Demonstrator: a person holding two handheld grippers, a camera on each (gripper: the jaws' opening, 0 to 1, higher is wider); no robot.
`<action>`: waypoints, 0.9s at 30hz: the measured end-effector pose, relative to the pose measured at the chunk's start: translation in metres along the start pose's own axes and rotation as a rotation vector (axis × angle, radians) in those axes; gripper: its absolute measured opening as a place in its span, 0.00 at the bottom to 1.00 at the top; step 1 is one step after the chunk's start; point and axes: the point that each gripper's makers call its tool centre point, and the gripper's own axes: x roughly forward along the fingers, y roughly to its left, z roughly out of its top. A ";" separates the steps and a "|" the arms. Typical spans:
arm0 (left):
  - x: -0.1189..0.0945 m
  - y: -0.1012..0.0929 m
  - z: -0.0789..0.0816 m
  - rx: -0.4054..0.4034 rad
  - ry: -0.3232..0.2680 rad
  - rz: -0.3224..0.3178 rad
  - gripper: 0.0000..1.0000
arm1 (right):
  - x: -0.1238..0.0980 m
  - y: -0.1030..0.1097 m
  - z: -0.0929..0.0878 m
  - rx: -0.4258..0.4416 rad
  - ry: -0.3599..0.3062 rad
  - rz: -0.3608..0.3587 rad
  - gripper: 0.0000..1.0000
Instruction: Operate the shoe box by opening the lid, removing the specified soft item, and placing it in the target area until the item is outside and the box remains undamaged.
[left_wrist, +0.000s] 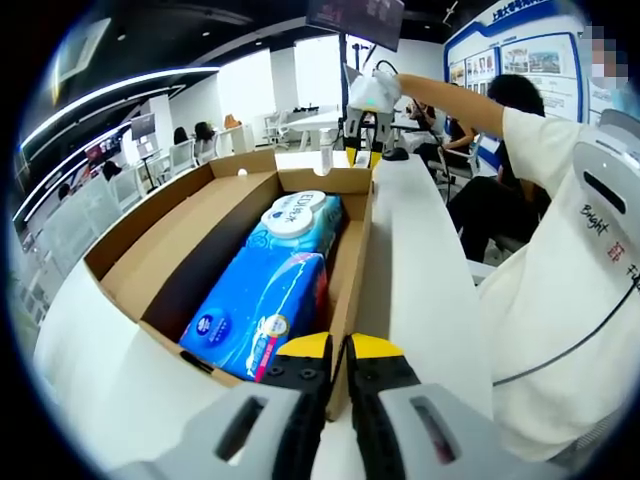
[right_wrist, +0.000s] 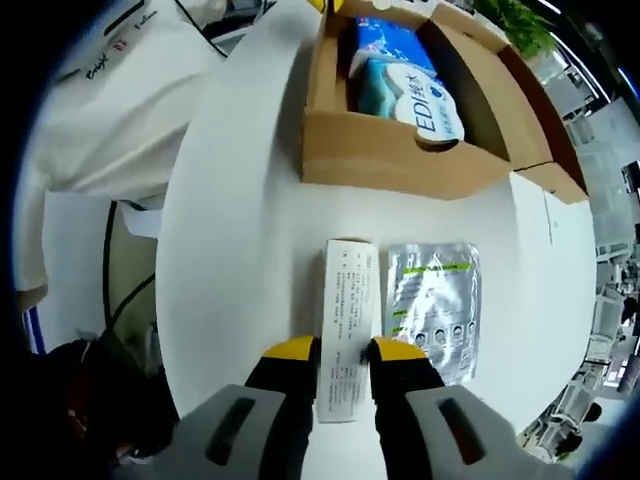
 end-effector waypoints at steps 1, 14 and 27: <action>0.000 0.000 0.000 0.000 0.000 0.000 0.05 | 0.000 0.000 0.000 0.000 -0.001 0.000 0.20; 0.000 0.000 0.000 0.001 0.004 0.005 0.06 | -0.011 -0.004 -0.002 -0.024 0.004 -0.031 0.20; 0.000 0.000 0.000 -0.007 0.011 0.003 0.06 | -0.037 -0.009 0.025 0.124 -0.116 -0.065 0.22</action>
